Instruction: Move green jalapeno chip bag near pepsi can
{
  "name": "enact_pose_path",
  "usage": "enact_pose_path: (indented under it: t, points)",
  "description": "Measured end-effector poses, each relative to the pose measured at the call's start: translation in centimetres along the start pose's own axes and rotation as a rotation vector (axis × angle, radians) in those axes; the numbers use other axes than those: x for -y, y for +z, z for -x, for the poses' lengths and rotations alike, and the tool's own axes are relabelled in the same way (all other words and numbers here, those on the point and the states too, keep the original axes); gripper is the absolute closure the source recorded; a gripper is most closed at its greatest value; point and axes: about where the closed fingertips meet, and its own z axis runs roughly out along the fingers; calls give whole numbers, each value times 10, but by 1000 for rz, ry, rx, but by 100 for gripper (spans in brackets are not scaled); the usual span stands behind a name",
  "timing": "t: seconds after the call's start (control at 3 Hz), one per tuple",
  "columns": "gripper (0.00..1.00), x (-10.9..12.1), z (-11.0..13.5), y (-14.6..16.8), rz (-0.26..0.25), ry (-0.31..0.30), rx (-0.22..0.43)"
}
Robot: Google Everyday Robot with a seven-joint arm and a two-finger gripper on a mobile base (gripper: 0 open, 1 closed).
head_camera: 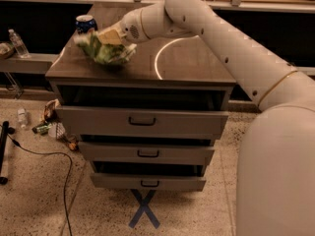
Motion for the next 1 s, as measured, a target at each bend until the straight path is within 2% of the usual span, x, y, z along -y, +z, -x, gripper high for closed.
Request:
enact_pose_path:
  t: [0.33, 0.67, 1.0]
  points:
    - [1, 14, 3, -18, -58, 14, 0]
    - [0, 36, 5, -48, -134, 38, 6]
    - [0, 77, 0, -114, -282, 76, -1]
